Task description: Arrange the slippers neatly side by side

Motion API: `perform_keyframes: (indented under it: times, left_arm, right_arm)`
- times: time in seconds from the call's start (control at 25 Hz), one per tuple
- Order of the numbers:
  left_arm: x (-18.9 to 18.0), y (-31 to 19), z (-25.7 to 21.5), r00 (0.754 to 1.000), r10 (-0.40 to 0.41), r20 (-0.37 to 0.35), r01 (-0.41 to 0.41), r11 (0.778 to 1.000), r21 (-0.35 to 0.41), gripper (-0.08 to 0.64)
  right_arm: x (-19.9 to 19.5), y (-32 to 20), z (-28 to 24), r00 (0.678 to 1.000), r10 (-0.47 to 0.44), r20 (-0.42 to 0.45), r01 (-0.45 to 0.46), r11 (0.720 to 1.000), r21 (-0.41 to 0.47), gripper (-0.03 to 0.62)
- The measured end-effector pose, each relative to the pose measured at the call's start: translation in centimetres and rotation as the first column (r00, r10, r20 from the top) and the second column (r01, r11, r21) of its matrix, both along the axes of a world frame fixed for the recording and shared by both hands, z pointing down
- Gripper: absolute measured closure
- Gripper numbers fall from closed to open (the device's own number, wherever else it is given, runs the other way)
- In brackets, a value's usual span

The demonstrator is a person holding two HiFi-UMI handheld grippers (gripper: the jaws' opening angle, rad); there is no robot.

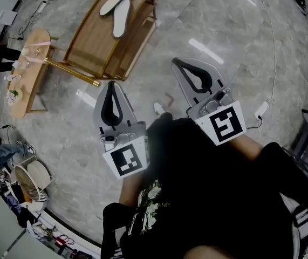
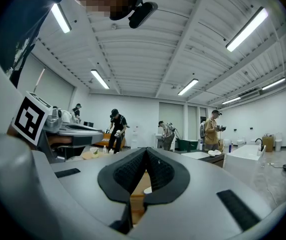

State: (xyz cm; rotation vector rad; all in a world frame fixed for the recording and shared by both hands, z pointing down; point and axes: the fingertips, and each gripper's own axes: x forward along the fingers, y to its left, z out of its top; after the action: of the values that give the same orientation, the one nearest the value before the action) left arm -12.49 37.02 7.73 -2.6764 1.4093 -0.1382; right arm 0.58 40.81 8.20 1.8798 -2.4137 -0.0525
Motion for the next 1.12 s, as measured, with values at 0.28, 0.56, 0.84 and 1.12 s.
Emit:
perform_keyframes:
  times: [0.28,0.56,0.84,1.12]
  left_arm:
    - [-2.3,-3.3,-0.1,0.999,0.024,-0.036,-0.024,1.000,0.011,0.558]
    - [-4.8,-5.9,0.4,0.999,0.050,-0.017,-0.049,0.999,0.019,0.558]
    - [-4.9,-6.4,1.2,0.997,0.068,-0.024,-0.069,0.998,-0.004,0.558]
    - [-4.0,-6.7,1.4,0.994,0.103,-0.025,-0.103,0.995,-0.013,0.558]
  right_arm:
    - [-2.0,-3.3,0.0,0.999,0.035,0.000,-0.035,0.999,0.015,0.594]
    - [-4.5,-5.4,0.3,0.998,0.060,0.006,-0.060,0.998,0.025,0.594]
    - [-4.5,-5.6,1.1,0.997,0.080,0.003,-0.080,0.997,-0.011,0.594]
    - [-4.0,-5.2,1.4,0.994,0.109,0.009,-0.108,0.994,-0.028,0.594]
